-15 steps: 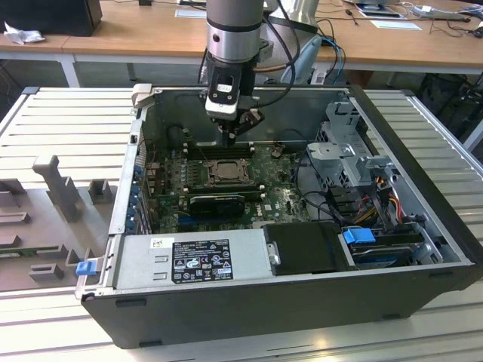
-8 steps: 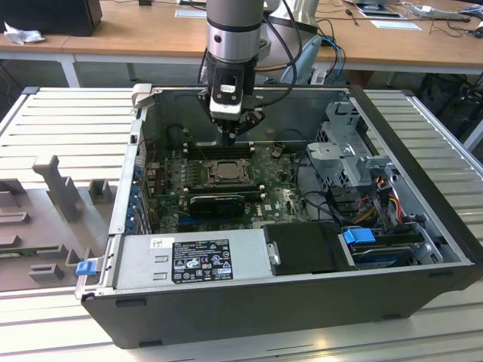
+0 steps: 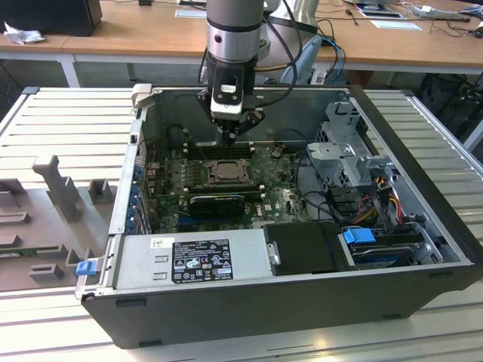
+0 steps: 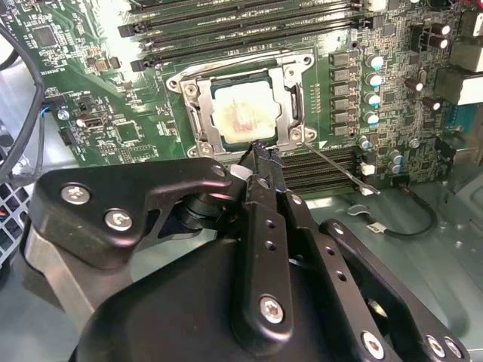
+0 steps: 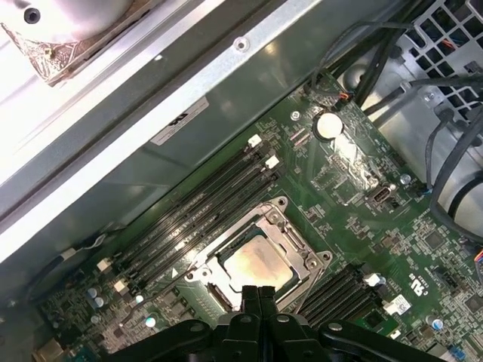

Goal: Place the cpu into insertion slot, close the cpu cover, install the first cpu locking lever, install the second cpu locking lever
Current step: 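Install the first cpu locking lever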

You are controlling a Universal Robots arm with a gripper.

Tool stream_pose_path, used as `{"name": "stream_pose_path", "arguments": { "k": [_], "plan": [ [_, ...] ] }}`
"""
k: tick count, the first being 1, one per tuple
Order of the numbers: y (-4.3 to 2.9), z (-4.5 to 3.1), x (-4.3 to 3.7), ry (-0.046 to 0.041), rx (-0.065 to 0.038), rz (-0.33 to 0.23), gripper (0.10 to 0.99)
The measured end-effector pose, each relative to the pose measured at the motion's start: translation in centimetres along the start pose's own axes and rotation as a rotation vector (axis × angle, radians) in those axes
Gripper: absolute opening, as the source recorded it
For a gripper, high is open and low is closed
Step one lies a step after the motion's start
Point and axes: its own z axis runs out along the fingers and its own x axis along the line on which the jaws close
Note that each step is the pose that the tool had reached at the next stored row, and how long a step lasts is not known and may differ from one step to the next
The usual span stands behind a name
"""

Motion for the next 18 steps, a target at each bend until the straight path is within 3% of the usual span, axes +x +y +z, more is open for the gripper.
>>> {"name": "stream_pose_path", "arguments": {
  "k": [18],
  "plan": [
    [0.00,0.00,0.00,0.0022,0.001,-0.058,0.106]
  ]
}}
